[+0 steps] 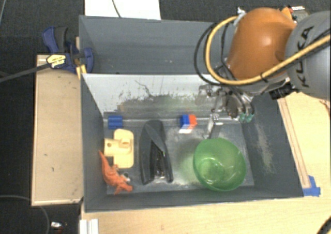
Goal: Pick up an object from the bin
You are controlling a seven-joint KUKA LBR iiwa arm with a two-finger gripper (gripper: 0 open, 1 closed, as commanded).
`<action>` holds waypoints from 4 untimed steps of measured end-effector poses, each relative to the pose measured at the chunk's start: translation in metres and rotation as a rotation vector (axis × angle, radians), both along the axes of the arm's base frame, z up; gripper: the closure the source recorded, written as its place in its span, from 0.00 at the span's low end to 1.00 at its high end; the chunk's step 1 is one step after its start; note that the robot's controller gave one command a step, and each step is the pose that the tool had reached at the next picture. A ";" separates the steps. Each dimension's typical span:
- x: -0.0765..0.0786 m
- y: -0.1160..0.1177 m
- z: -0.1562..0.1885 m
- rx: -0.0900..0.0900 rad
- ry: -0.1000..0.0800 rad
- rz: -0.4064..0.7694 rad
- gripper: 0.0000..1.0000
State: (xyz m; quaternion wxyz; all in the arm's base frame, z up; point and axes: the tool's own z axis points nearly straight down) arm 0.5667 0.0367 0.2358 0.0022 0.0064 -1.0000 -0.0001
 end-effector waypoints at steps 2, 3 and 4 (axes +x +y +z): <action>-0.039 0.042 0.013 0.000 -0.008 0.065 0.00; -0.051 0.069 0.005 0.000 -0.009 0.143 0.00; -0.046 0.074 0.005 -0.001 -0.012 0.155 0.00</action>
Offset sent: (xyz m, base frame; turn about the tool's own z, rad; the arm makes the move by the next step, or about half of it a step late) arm -0.0628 0.0685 0.0175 -0.1086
